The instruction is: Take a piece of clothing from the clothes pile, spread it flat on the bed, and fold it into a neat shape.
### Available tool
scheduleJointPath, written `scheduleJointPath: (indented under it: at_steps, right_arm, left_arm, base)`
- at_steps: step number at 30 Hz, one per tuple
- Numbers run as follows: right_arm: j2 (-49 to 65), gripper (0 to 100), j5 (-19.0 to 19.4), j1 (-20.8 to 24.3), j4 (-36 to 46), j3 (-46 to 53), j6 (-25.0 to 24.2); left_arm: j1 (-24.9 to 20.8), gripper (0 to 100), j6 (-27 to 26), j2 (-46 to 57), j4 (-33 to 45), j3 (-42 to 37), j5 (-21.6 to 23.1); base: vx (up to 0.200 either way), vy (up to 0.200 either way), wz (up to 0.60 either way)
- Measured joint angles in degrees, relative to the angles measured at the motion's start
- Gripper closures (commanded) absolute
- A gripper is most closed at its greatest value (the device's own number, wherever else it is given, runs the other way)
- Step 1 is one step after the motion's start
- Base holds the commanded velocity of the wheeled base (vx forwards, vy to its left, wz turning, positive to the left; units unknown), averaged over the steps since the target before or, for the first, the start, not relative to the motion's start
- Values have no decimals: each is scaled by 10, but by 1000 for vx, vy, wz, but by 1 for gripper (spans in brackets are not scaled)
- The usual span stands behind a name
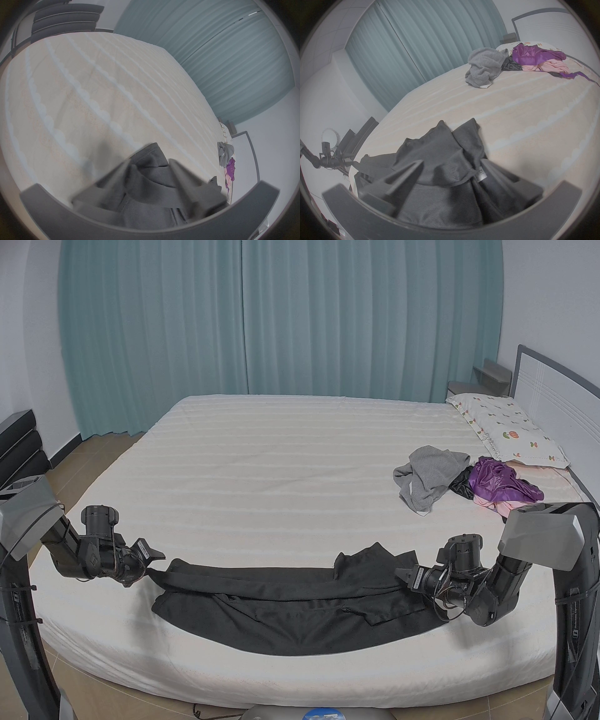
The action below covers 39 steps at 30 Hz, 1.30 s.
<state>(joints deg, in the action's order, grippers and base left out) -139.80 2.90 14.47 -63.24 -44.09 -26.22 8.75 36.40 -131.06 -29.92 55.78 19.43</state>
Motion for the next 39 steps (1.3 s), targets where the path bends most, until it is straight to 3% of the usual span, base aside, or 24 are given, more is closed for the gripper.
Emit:
scheduleJointPath:
  at_steps: [3, 11, 21, 30, 35, 36, 39]
  right_arm:
    - [3, 0, 1, -1, -6, 1, -14]
    - [62, 0, 10, -10, -10, 61, -129]
    - [121, 0, 13, -12, -14, 175, -186]
    - [110, 0, 11, -10, -37, 222, -209]
    - [103, 0, 11, -9, -40, 229, -216]
    - [102, 0, 11, -9, -40, 230, -217]
    - [101, 0, 9, -6, -40, 237, -217]
  left_arm:
    - [0, 0, 1, 0, -3, -10, 0]
    - [9, 0, 6, 20, -15, -54, 4]
    - [2, 0, -5, 58, -141, -205, -5]
    - [-70, 0, -10, 50, -177, -277, -114]
    - [-88, 0, -9, 33, -195, -272, -141]
    - [-89, 100, -9, 30, -196, -271, -144]
    - [-93, 100, -7, 17, -206, -259, -176]
  base:
    - [0, 0, 0]
    - [0, 0, 0]
    - [0, 0, 0]
    - [0, 0, 0]
    - [0, 0, 0]
    - [0, 0, 0]
    - [0, 0, 0]
